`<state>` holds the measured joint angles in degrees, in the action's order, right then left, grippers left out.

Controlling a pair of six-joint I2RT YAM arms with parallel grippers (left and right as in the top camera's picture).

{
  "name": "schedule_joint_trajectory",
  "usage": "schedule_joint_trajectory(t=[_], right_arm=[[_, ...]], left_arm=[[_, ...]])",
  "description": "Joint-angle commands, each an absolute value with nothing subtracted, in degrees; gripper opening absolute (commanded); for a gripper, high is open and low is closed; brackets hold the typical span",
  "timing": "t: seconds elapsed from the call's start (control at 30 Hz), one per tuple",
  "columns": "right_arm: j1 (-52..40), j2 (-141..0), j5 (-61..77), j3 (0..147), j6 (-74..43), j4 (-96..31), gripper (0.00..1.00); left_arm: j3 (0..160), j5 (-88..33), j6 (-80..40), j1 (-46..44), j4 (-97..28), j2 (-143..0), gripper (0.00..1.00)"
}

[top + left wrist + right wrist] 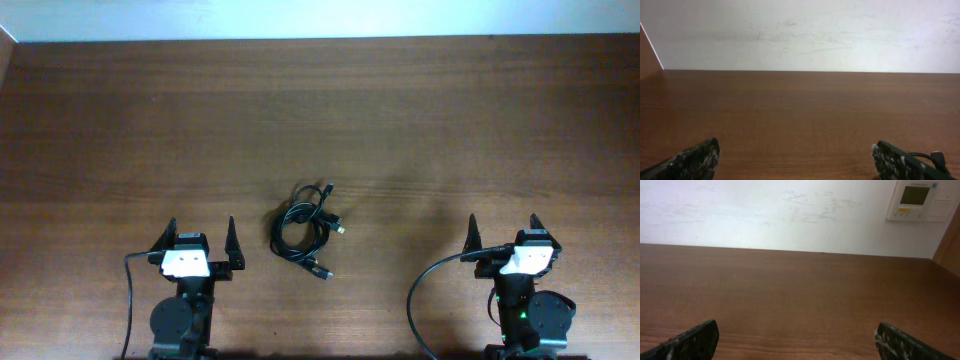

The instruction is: Untangle cables

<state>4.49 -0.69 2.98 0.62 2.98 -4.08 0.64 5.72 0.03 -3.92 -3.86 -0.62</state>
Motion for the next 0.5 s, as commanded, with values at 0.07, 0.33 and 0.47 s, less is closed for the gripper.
schedule_joint_trajectory(t=[0.07, 0.33, 0.47], right_arm=[[4.03, -0.36, 2.31, 0.32, 2.55, -4.49, 0.99], [4.03, -0.36, 2.31, 0.32, 2.55, -4.49, 0.99], [4.03, -0.36, 2.31, 0.32, 2.55, -4.49, 0.99]], left_arm=[[2.39, 3.75, -0.86, -3.57, -4.03, -0.67, 0.99], [5.87, 2.50, -2.15, -3.57, -10.00, -0.67, 0.99], [7.14, 0.78, -2.57, -3.57, -10.20, -2.55, 0.99]])
